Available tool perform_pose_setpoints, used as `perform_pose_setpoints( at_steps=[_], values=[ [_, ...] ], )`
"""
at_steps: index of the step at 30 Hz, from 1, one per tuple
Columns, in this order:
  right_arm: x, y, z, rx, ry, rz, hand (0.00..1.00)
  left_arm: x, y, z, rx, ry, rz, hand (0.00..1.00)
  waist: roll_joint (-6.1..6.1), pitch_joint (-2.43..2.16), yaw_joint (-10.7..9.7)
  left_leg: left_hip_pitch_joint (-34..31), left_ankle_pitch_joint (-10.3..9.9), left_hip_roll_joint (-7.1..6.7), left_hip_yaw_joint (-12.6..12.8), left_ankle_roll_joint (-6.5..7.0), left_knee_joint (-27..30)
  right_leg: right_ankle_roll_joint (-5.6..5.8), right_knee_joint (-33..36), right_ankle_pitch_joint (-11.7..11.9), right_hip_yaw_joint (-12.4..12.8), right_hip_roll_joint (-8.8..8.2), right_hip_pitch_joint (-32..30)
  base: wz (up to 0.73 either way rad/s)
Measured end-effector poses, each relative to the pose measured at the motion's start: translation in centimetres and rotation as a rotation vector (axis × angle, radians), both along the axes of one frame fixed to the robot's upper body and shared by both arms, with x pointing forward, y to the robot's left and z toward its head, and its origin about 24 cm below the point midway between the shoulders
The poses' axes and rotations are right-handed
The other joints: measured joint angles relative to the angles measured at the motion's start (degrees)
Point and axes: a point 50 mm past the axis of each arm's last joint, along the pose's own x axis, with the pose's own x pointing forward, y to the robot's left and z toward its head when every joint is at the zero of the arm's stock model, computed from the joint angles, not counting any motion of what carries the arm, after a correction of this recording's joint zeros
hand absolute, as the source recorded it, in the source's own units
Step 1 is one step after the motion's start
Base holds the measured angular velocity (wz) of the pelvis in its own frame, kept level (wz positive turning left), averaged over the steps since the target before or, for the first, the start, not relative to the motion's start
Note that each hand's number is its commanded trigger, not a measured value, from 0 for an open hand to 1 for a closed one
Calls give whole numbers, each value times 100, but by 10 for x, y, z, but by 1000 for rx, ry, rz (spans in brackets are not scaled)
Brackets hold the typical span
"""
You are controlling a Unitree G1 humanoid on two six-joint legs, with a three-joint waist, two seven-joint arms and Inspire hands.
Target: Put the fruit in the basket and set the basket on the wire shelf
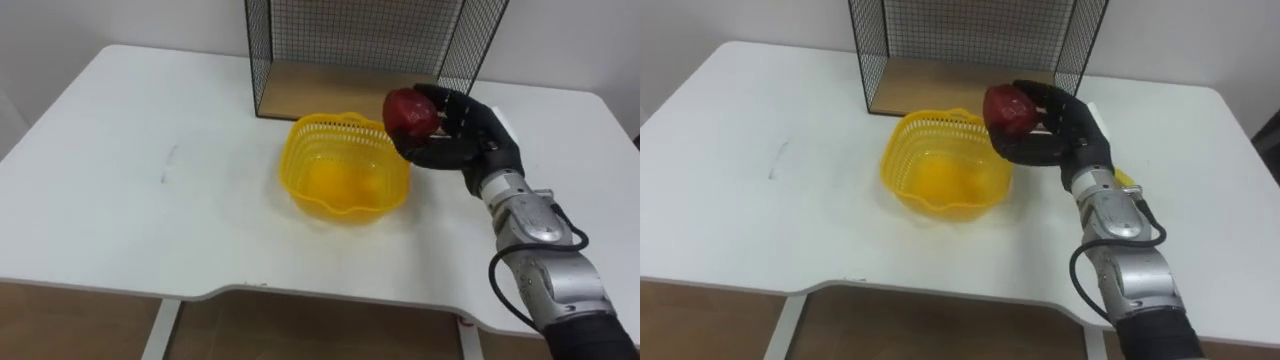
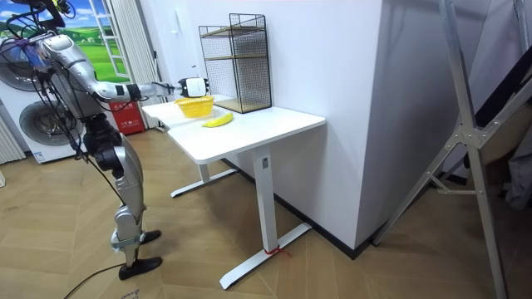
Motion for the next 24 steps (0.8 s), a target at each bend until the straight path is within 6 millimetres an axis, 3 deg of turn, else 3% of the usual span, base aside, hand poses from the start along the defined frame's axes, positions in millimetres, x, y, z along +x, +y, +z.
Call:
perform_pose_setpoints(
  at_steps=[4, 5, 6, 7, 10, 13, 24],
  values=[
    [0, 4, -2, -30, 8, 31, 100, 2, 0, 0, 0, 1, -24, 0, -14, -5, 12, -15, 0, -2, -14, 0, 2, 0, 1, 0, -15, 1, 5, 0],
    [-1, 5, -2, -48, 9, 46, 51, 2, 0, 0, -1, 4, -24, 0, -23, -3, 12, -15, 0, -2, -16, 0, -1, 0, 1, 0, -20, 1, 6, 0],
    [-1, 6, -3, -58, 10, 52, 12, 3, 0, 0, 0, 5, -23, 0, -32, -1, 12, -17, 0, -2, -17, 0, -5, 0, 1, 0, -22, 1, 4, 0],
    [0, 8, -3, -72, 12, 68, 0, 3, 1, 0, 1, 8, -23, 0, -52, 6, 12, -44, 0, -1, -17, 0, -5, 0, -1, 0, -25, 2, 1, 0],
    [-1, 11, -4, -98, 19, 102, 0, 8, 3, 1, 9, 1, -33, 0, -118, 23, 25, -83, 0, -3, -36, 0, 4, 1, -6, 0, -50, 1, -16, 3],
    [-1, 15, -6, -100, 36, 130, 0, 11, 5, 2, 13, -4, -39, 0, -151, 11, 38, -83, 0, -5, -41, 0, 4, 3, -10, 2, -62, -1, -19, 0],
    [0, 25, -6, -145, 35, 187, 0, 15, 6, 2, 16, -12, -43, 0, -97, 29, 33, -48, 0, -3, -54, 0, 20, 4, -12, 3, -89, -2, -5, 0]
  ],
)
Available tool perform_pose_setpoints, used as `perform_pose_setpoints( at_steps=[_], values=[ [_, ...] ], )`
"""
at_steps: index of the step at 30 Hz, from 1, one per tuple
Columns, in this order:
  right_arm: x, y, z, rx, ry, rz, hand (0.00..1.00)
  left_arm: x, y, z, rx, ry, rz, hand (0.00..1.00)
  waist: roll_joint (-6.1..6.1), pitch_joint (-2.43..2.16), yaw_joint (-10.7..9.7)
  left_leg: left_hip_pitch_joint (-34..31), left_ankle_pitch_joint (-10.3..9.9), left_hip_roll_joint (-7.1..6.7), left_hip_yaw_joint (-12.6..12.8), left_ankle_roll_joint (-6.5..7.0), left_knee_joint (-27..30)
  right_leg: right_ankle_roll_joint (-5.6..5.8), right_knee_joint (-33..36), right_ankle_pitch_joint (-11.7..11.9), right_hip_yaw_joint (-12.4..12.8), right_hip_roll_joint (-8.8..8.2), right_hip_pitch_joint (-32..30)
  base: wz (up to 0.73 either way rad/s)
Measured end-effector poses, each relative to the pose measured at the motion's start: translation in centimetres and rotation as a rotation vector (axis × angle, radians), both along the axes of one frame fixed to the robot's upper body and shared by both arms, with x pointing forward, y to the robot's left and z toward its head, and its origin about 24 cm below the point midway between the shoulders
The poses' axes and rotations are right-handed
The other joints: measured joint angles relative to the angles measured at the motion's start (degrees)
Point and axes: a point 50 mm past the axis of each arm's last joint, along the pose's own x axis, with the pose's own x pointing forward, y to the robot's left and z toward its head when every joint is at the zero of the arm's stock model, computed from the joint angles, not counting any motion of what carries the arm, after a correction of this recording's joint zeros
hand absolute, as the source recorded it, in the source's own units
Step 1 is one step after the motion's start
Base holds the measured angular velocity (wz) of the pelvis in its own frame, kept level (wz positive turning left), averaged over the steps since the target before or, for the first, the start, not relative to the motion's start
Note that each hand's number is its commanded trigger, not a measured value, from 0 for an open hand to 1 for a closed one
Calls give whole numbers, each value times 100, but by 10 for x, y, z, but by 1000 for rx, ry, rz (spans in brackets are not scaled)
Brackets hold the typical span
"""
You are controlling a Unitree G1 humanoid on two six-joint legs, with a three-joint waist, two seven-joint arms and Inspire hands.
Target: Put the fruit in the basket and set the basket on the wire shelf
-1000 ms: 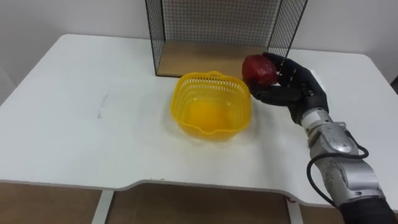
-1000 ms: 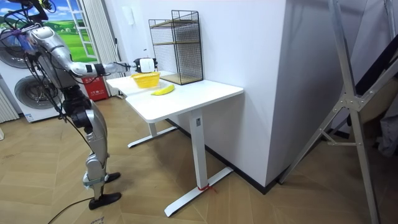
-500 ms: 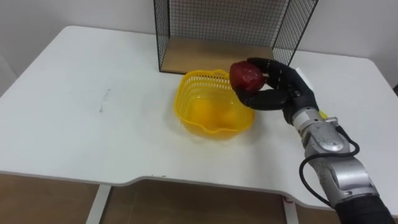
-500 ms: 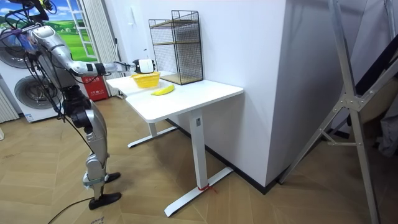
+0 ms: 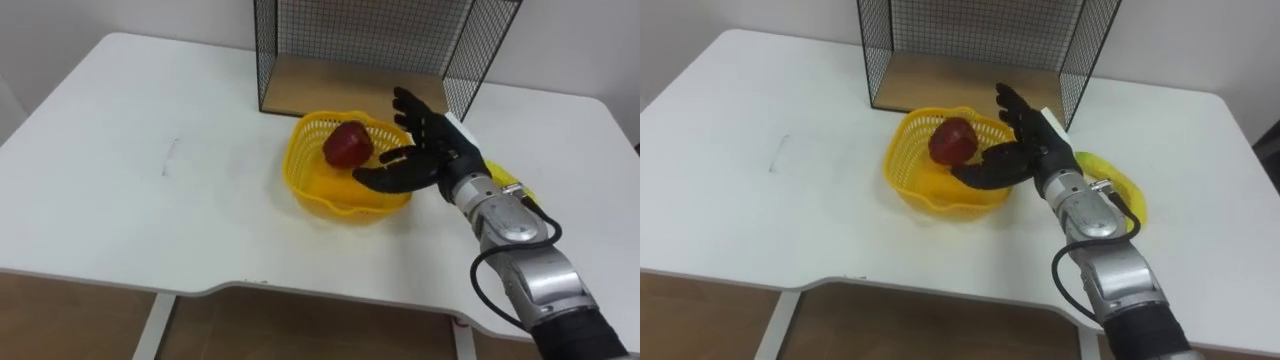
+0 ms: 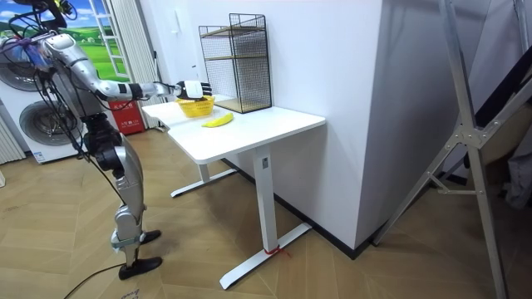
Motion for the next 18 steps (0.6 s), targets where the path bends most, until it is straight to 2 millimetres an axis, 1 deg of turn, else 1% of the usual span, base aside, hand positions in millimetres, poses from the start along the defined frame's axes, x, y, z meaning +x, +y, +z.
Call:
perform_pose_setpoints(
  at_steps=[6, 14, 18],
  values=[
    [0, 1, 0, -9, 1, 8, 0, 1, 0, 0, 0, -2, 0, 0, 13, -10, -19, -7, 0, -1, -1, 0, 8, 0, 6, 0, -2, 0, 7, 0],
    [0, 0, 0, -9, 2, 14, 0, 0, 0, 0, -1, -4, 0, 0, 83, -56, -21, 3, 0, -3, -1, 0, 9, 1, 4, 0, -4, -2, 20, 0],
    [0, 0, 0, 4, 3, 11, 0, -3, 0, 0, 3, 2, 1, 0, 87, -54, -39, 41, 0, -4, -11, 0, 4, 1, 0, 0, -19, -2, 58, 0]
  ],
)
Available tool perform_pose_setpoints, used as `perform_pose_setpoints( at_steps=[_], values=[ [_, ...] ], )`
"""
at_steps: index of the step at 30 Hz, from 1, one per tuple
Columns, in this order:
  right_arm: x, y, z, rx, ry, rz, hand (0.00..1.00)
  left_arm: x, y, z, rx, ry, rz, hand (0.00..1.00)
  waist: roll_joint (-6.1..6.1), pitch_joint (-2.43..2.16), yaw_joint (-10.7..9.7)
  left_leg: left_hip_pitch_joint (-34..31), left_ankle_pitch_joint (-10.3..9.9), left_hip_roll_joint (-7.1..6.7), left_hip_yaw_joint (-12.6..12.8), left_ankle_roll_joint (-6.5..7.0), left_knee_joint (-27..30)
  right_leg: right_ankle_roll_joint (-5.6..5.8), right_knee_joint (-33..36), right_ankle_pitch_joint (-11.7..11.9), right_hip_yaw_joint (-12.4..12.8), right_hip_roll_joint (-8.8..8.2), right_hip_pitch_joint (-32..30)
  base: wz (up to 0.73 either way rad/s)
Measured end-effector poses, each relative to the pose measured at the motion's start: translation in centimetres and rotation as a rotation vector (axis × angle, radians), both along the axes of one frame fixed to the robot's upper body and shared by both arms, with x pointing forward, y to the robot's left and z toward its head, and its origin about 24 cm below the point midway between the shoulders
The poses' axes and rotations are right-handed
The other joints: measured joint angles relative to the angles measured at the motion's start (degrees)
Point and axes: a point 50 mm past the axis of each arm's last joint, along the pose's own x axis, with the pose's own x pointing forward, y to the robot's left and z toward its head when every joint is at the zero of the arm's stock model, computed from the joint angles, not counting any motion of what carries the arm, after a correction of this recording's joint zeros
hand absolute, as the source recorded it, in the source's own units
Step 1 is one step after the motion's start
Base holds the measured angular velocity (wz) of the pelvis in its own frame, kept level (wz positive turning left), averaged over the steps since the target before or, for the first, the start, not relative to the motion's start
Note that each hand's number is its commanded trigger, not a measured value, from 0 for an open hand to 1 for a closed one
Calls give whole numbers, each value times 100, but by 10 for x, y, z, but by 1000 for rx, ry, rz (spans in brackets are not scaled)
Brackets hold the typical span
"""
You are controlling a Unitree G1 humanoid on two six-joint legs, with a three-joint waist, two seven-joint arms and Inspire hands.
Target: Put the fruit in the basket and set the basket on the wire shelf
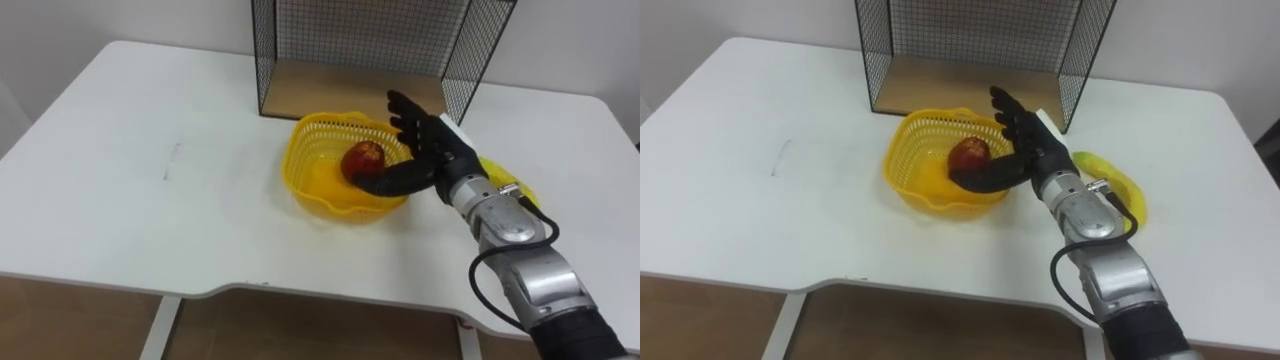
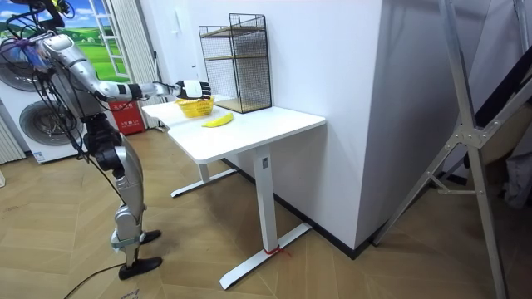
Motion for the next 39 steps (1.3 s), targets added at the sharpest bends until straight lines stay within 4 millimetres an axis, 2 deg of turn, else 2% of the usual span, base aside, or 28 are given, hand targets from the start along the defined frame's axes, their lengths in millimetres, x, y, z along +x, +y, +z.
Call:
perform_pose_setpoints(
  at_steps=[9, 15, 20, 22, 25, 26, 29, 33, 39],
  values=[
    [3, -23, 9, 68, -29, -108, 0, -6, 0, 0, -6, 13, 9, 0, 44, 7, -147, 11, -1, -1, -19, -1, 1, 0, 7, 0, -43, -1, 48, 2],
    [5, -44, 19, 86, -67, -206, 0, -5, 3, 1, -1, -2, 38, 0, 54, -10, -214, 0, -1, 2, 1, -1, -34, 0, 8, 0, -23, -1, 29, 0],
    [4, -64, 27, 92, -97, -289, 0, -5, 6, 2, 9, -10, 54, 0, -30, -51, -290, 63, 5, 3, 14, -1, -36, 0, 4, 0, 8, 3, 35, 0],
    [4, -71, 30, 79, -109, -319, 0, -5, 7, 2, 11, -19, 65, 0, -77, -37, -289, 95, 6, 4, 14, -1, -42, 0, 3, 0, 19, 3, 61, 0],
    [3, -82, 34, 82, -129, -381, 0, -5, 10, 3, 16, -24, 76, 0, -163, 11, -299, 125, 5, 5, 16, -1, -25, 0, -3, 0, 13, 3, 110, 0],
    [3, -85, 36, 83, -134, -396, 0, -5, 10, 3, 16, -24, 75, 0, -187, 11, -299, 118, 4, 5, 16, -1, -17, 0, -2, 0, 13, 4, 108, 0],
    [2, -91, 38, 86, -147, -437, 0, -5, 10, 3, 16, -25, 75, 0, -198, 12, -316, 82, -1, 3, 13, 0, -7, 1, 6, 0, 14, 0, 86, 0],
    [1, -101, 43, 46, -156, -455, 0, -5, 12, 4, 19, -27, 85, 0, -193, -13, -358, -26, -1, 3, 3, 0, 10, 0, 19, 8, 12, 7, 15, 1],
    [-1, -129, 37, -41, -91, -542, 0, -9, 17, 6, 35, -18, 128, 0, -212, -37, -352, 3, 0, 1, -7, 0, 10, 0, 9, 9, 6, 9, 15, 0]
  ],
)
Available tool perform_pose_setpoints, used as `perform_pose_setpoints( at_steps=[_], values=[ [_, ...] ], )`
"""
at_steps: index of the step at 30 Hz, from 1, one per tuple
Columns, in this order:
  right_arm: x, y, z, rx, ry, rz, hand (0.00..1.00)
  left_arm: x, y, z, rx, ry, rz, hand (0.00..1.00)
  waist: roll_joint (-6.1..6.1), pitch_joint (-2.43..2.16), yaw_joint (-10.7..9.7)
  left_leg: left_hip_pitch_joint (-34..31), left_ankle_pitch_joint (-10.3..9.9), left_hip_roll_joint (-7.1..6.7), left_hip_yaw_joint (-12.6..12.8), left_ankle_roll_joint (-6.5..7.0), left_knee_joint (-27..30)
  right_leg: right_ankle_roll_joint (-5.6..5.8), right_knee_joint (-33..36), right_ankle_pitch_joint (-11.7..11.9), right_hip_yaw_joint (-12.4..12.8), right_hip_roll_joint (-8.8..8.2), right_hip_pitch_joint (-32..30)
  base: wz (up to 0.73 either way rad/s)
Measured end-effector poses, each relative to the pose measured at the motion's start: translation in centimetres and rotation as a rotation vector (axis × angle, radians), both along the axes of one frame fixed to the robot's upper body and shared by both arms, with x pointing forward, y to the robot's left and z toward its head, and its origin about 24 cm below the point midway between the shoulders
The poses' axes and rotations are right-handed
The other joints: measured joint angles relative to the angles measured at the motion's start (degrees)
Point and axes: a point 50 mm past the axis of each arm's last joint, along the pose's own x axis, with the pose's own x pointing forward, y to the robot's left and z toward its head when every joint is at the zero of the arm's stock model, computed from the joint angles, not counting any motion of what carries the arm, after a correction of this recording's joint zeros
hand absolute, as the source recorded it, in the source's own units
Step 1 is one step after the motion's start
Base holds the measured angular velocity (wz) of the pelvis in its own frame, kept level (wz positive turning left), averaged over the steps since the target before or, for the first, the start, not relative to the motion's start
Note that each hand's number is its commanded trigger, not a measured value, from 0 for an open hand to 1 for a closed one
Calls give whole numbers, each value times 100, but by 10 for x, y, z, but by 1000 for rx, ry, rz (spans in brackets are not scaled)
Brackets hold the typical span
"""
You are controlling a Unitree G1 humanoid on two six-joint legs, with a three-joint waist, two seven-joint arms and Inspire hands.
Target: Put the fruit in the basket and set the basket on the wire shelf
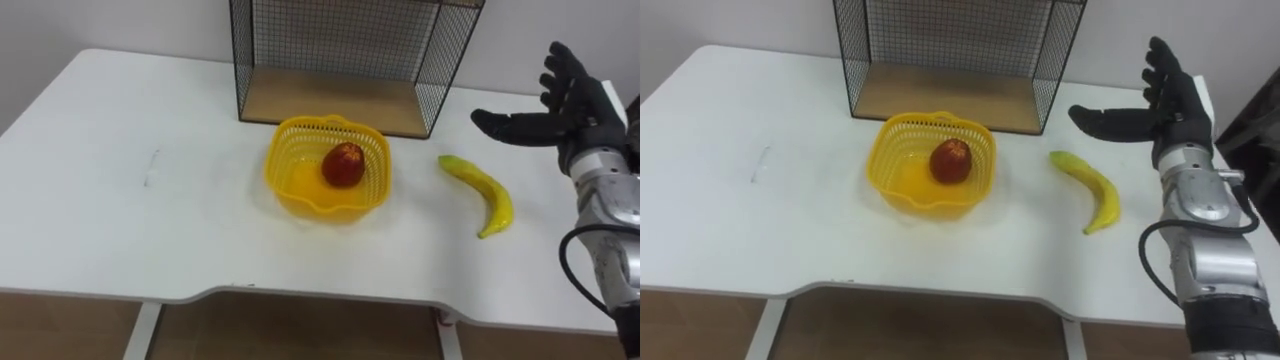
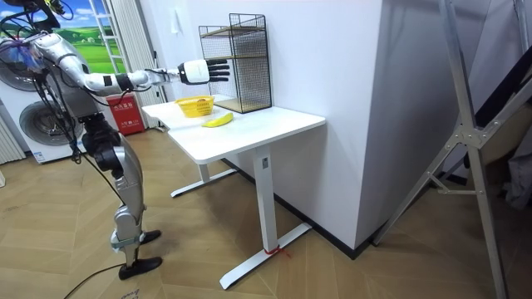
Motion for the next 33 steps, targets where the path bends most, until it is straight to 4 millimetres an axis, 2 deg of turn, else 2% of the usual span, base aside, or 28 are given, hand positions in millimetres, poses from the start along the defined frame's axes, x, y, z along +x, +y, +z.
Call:
perform_pose_setpoints(
  at_steps=[10, 19, 22, 33],
  values=[
    [-5, -13, -24, 17, 138, -62, 0, 0, 3, 2, 15, -1, -1, 0, -75, -32, 13, 18, 4, 3, 6, -3, -23, 0, 8, 0, -5, 0, -65, 0],
    [-1, -23, -31, 11, 222, -53, 0, -6, 7, 4, 27, 4, -3, 0, -127, 7, 24, 11, 7, 4, 0, -7, -30, 0, 2, 0, -73, -4, -57, 0],
    [4, -25, -30, 12, 243, -57, 0, -9, 9, 5, 30, 13, -2, 0, -117, 21, 6, -17, 7, 4, -6, -8, -39, 0, 5, 0, -95, -4, -67, 0],
    [2, -27, -40, -74, 342, -26, 0, -8, 10, 4, 31, 25, -1, 0, -73, 51, 32, 25, 8, -4, -70, -8, -33, 0, -19, 0, -161, -4, 17, 2]
  ],
)
